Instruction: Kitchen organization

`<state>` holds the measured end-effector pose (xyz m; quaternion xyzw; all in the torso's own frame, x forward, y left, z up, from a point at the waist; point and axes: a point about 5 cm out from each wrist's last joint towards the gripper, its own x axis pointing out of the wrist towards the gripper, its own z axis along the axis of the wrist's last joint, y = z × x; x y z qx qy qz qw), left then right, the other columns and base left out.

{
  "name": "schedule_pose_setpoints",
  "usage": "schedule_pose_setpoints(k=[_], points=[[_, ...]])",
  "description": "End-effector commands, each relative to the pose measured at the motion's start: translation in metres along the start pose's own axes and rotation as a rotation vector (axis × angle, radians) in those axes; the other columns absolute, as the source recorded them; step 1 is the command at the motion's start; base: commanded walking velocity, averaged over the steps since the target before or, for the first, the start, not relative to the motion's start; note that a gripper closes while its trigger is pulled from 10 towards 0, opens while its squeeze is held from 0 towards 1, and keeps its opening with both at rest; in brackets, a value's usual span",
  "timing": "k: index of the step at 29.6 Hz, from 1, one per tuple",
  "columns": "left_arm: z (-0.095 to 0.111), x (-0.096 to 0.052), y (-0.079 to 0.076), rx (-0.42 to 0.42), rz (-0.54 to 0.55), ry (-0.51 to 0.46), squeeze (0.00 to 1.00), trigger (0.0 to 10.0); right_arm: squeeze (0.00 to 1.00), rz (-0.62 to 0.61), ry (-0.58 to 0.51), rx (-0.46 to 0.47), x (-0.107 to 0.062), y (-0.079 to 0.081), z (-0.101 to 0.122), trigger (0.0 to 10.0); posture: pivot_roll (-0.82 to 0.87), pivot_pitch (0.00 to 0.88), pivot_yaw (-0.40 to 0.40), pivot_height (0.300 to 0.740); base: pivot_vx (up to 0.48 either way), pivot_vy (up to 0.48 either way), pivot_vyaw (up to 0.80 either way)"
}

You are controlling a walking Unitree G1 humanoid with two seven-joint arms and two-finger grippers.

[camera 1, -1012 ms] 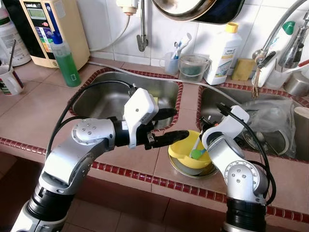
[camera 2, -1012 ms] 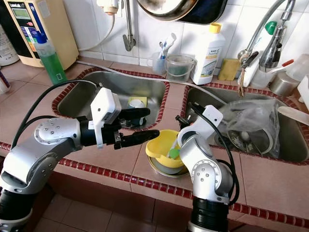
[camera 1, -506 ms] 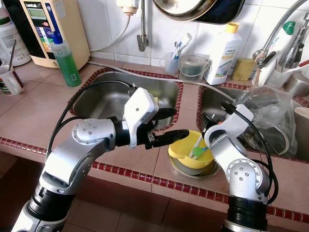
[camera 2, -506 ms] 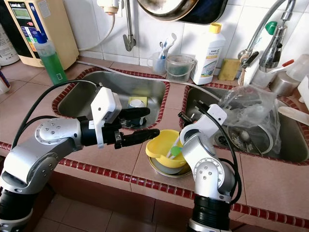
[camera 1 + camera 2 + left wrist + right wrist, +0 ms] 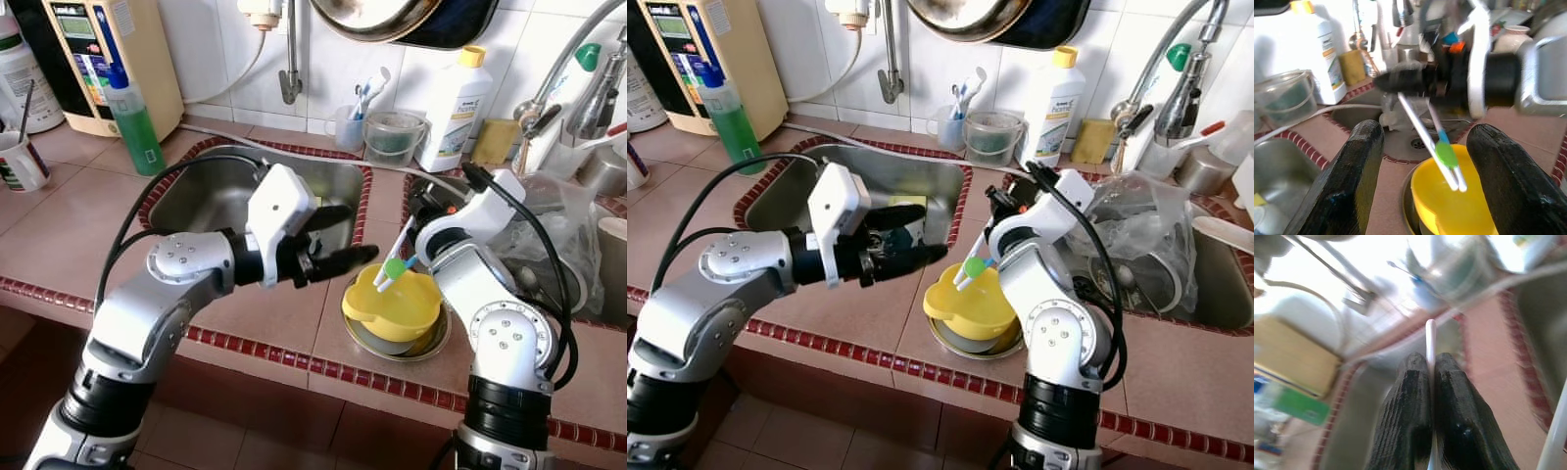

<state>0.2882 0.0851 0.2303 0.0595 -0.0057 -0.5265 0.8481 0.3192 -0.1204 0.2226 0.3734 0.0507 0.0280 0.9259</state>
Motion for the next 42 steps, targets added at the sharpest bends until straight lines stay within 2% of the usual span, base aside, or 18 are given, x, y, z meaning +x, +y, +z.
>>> schedule_pose_setpoints(k=[1,31,32,33,35,42], points=[[0.004,0.0,0.005,0.003,0.031,-0.007,0.0,10.0,0.0,0.069,-0.037,-0.005,0.002,0.009,0.008,10.0,0.04,0.002,-0.019,0.74,0.0,0.0,0.0],[0.004,0.0,0.005,0.003,0.031,-0.007,0.0,10.0,0.0,0.069,-0.037,-0.005,0.002,0.009,0.008,10.0,0.04,0.002,-0.019,0.74,0.0,0.0,0.0],[0.005,0.0,0.006,0.002,0.044,-0.016,0.0,10.0,0.0,0.1,-0.056,-0.014,0.002,0.01,0.011,10.0,0.04,0.002,-0.019,0.74,0.0,0.0,0.0],[0.003,0.005,0.024,-0.079,0.288,-0.092,0.0,10.0,0.0,0.297,-0.236,-0.229,0.027,0.008,0.04,10.0,0.06,0.0,-0.039,0.74,0.0,0.0,0.0],[0.001,0.006,0.031,-0.118,0.384,-0.113,0.0,10.0,0.0,0.374,-0.296,-0.346,0.034,0.006,0.053,10.0,0.05,0.002,-0.032,0.74,0.0,0.0,0.0],[0.0,0.006,0.033,-0.109,0.377,-0.108,0.0,10.0,0.0,0.339,-0.307,-0.345,0.03,-0.005,0.055,10.0,0.05,0.002,-0.032,0.74,0.0,0.0,0.0]])
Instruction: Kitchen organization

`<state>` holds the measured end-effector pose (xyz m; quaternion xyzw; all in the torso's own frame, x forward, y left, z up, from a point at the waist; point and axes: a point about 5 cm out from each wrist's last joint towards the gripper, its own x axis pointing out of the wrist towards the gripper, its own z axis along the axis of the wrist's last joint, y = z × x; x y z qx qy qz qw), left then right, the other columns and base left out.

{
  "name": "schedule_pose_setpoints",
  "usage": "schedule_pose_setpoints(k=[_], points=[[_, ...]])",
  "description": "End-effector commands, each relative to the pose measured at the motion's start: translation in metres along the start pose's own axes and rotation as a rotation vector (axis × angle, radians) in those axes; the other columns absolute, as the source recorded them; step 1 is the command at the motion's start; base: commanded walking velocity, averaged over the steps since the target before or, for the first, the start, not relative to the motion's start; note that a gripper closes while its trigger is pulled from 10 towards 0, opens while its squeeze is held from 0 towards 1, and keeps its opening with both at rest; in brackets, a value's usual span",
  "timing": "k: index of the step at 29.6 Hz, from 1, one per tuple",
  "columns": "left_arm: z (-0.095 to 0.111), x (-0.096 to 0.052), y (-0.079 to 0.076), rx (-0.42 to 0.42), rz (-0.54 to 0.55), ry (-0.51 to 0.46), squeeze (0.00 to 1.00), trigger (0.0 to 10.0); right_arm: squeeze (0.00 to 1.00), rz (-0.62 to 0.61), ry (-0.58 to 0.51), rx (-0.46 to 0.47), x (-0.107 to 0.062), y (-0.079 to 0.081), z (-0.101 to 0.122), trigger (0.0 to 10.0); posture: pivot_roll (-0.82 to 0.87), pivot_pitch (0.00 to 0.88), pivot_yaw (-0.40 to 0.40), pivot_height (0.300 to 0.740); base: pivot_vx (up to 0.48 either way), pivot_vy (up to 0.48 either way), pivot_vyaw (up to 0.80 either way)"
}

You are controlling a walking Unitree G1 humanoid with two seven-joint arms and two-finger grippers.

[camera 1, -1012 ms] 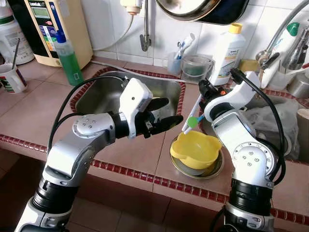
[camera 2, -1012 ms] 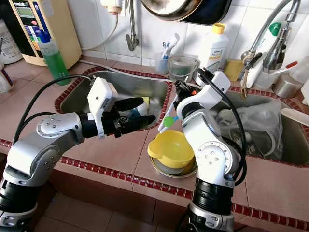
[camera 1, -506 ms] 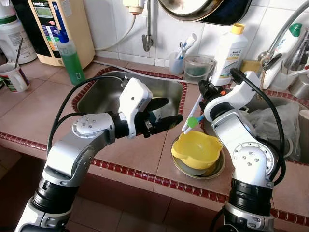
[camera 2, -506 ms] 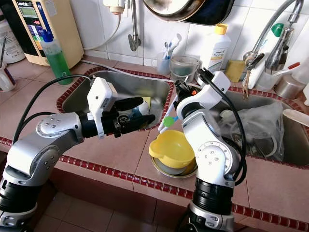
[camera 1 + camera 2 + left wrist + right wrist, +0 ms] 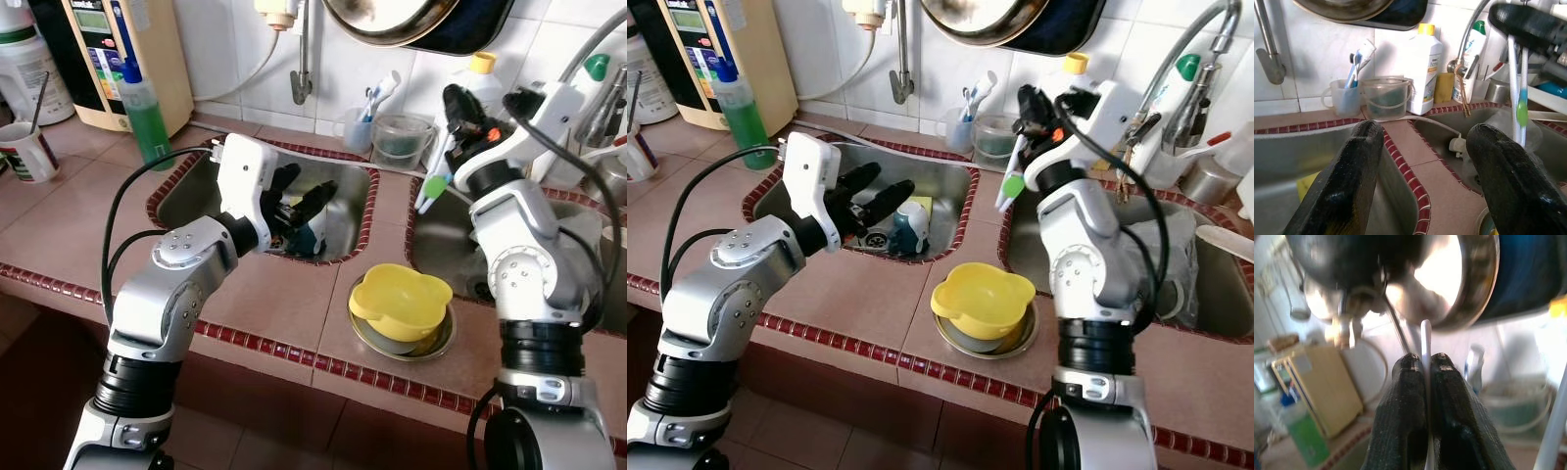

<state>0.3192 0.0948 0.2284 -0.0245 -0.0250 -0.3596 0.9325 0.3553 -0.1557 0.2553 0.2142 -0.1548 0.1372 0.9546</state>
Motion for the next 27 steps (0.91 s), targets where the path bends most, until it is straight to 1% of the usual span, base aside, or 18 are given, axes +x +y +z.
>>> schedule_pose_setpoints(k=[1,3,6,10,12,14,19,23,27], points=[[0.005,0.002,0.0,0.019,-0.001,-0.011,0.0,10.0,0.0,-0.003,-0.014,-0.007,0.0,-0.005,0.002,10.0,0.05,0.002,-0.032,0.74,0.0,0.0,0.0],[0.005,0.003,0.0,0.014,0.011,-0.015,0.0,10.0,0.0,0.009,-0.03,-0.022,0.002,-0.012,0.0,10.0,0.04,0.004,-0.02,0.74,0.0,0.0,0.0],[0.004,0.005,0.0,0.009,0.02,-0.017,0.0,10.0,0.0,0.024,-0.047,-0.041,0.005,-0.017,-0.001,10.0,0.04,0.004,-0.02,0.74,0.0,0.0,0.0],[0.004,0.005,0.001,-0.006,0.029,-0.024,0.0,10.0,0.0,0.044,-0.036,-0.066,0.008,-0.018,-0.005,10.0,0.03,0.006,-0.015,0.74,0.0,0.0,0.0],[0.002,0.006,0.001,-0.012,0.034,-0.021,0.0,10.0,0.0,0.056,-0.02,-0.089,0.012,-0.019,-0.009,10.0,0.03,0.005,-0.015,0.74,0.0,0.0,0.0],[0.0,0.006,0.0,-0.015,0.038,-0.02,0.0,10.0,0.0,0.073,-0.004,-0.12,0.021,-0.021,-0.013,10.0,0.03,0.007,-0.016,0.74,0.0,0.0,0.0],[0.0,0.006,-0.001,-0.018,0.04,-0.022,0.0,10.0,0.0,0.087,0.007,-0.141,0.03,-0.019,-0.015,10.0,0.04,0.01,-0.019,0.74,0.0,0.0,0.0],[0.0,0.004,-0.002,-0.029,0.042,-0.025,0.0,10.0,0.0,0.118,-0.008,-0.143,0.037,-0.013,-0.015,10.0,0.05,0.009,-0.027,0.74,0.0,0.0,0.0],[-0.002,0.003,-0.001,-0.029,0.051,-0.018,0.0,10.0,0.0,0.125,-0.031,-0.138,0.037,-0.011,-0.014,10.0,0.06,0.008,-0.029,0.74,0.0,0.0,0.0]])
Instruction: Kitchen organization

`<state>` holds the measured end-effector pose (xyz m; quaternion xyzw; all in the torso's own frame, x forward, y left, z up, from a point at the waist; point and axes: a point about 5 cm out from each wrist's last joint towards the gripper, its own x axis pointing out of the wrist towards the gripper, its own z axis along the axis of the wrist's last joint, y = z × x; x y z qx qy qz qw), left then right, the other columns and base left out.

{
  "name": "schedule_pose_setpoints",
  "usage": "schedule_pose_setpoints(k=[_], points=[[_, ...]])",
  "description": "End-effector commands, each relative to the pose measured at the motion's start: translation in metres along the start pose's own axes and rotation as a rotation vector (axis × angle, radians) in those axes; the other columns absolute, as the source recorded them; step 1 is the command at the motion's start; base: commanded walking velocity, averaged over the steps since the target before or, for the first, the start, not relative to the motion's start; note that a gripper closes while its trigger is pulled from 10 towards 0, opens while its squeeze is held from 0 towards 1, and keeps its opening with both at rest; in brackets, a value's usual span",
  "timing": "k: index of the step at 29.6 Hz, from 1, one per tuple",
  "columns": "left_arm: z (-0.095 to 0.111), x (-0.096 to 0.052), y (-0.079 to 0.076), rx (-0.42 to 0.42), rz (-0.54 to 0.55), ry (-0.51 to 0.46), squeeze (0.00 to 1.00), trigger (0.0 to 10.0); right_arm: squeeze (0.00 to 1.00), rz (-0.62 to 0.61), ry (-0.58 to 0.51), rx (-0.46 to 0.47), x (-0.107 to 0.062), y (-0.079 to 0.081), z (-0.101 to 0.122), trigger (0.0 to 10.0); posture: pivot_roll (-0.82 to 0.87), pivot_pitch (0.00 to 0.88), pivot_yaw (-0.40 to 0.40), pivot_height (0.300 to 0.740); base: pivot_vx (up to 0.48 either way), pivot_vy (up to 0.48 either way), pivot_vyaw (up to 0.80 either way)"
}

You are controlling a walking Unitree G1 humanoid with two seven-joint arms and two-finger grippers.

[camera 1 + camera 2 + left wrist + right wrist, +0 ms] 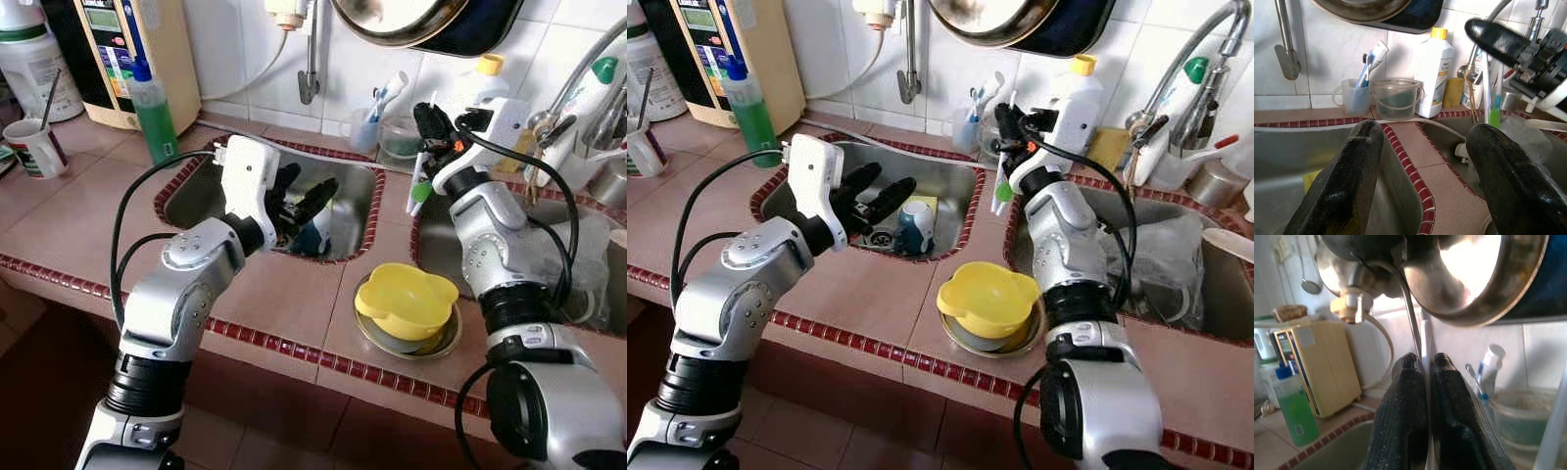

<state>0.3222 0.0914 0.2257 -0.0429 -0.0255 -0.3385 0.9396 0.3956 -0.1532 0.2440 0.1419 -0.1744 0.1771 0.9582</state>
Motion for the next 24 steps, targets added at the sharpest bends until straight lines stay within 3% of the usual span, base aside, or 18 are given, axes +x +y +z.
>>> schedule_pose_setpoints(k=[1,7,24], points=[[0.001,-0.002,0.0,0.002,0.005,-0.003,0.0,10.0,0.0,0.018,-0.035,-0.008,0.004,0.003,0.007,10.0,0.06,0.009,-0.027,0.74,0.0,0.0,0.0],[-0.002,-0.001,0.001,0.008,0.001,0.012,0.0,10.0,0.0,0.012,-0.077,-0.009,-0.006,0.002,0.009,10.0,0.04,0.011,-0.013,0.74,0.0,0.0,0.0],[-0.002,0.005,-0.002,0.015,-0.035,0.019,0.0,10.0,0.0,-0.037,-0.114,0.007,-0.031,0.002,0.008,10.0,0.02,0.0,0.01,0.74,0.0,0.473,0.0]])
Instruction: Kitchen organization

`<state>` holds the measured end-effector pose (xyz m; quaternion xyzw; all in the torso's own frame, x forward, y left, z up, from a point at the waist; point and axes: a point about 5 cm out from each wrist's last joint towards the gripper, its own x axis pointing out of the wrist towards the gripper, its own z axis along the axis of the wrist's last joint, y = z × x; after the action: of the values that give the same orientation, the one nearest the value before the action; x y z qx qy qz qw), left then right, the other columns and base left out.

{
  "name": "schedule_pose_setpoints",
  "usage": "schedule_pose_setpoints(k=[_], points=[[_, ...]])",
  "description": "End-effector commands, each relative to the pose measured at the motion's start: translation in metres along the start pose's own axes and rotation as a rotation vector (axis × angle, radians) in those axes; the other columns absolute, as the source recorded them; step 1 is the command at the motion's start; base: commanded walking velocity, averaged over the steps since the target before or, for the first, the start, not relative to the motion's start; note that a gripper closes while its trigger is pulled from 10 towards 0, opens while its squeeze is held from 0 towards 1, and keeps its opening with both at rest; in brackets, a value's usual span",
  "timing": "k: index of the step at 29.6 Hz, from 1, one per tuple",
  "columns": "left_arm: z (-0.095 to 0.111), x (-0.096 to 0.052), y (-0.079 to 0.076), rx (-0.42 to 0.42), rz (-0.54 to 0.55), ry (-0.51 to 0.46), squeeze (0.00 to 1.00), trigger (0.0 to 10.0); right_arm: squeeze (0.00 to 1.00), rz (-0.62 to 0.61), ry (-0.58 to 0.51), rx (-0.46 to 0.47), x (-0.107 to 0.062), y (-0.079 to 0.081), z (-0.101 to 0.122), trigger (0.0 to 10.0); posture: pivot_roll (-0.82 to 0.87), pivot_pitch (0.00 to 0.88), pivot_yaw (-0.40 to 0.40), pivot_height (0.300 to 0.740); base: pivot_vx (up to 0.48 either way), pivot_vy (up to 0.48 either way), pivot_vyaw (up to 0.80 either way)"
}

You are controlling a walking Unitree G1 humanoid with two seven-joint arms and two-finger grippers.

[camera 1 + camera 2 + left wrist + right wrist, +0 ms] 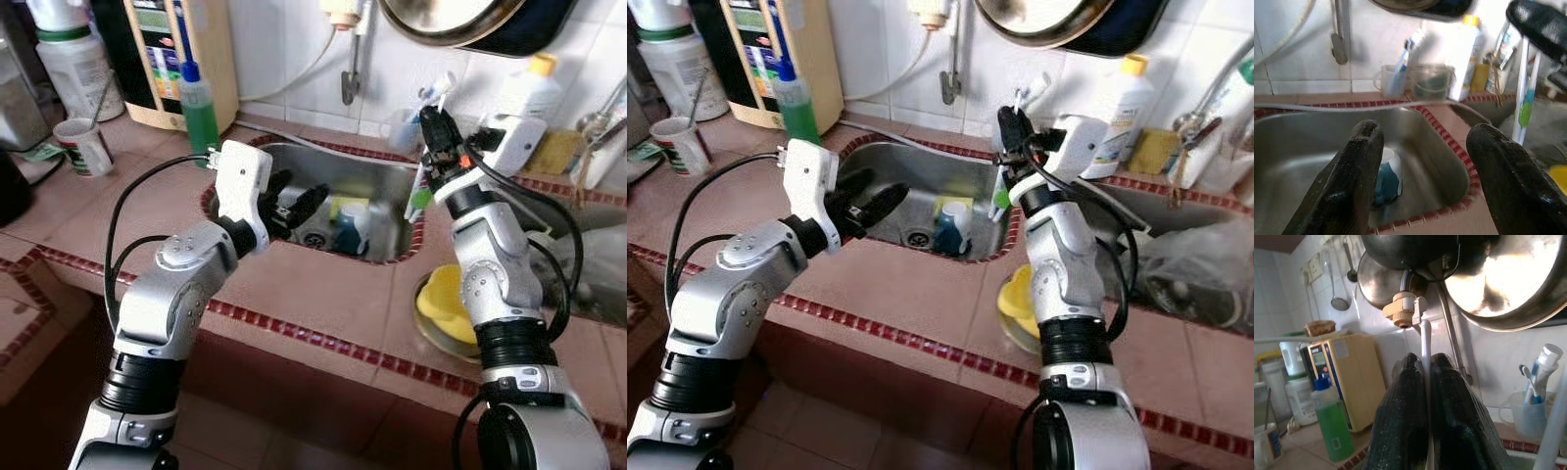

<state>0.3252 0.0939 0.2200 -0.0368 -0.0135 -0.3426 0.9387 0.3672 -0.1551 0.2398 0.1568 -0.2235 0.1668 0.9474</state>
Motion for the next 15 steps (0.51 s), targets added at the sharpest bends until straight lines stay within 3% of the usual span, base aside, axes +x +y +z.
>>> schedule_pose_setpoints(k=[1,4,15], points=[[0.0034,0.0042,-0.0065,0.011,-0.03,-0.008,0.0,10.0,0.0,-0.032,-0.009,-0.003,-0.0051,-0.0061,0.0041,10.0,0.02,0.0,0.011,0.74,0.0,0.48,0.0],[0.0028,0.0044,-0.0068,0.01,-0.032,-0.007,0.0,10.0,0.0,-0.034,-0.009,0.001,-0.0061,-0.0054,0.0042,10.0,0.02,0.0,0.011,0.74,0.0,0.436,0.0],[0.0009,0.0049,-0.0102,0.052,-0.054,-0.005,0.0,10.0,0.0,-0.046,0.001,-0.001,-0.0088,-0.004,0.004,10.0,0.01,0.0,0.016,0.74,0.0,0.0,0.0]])
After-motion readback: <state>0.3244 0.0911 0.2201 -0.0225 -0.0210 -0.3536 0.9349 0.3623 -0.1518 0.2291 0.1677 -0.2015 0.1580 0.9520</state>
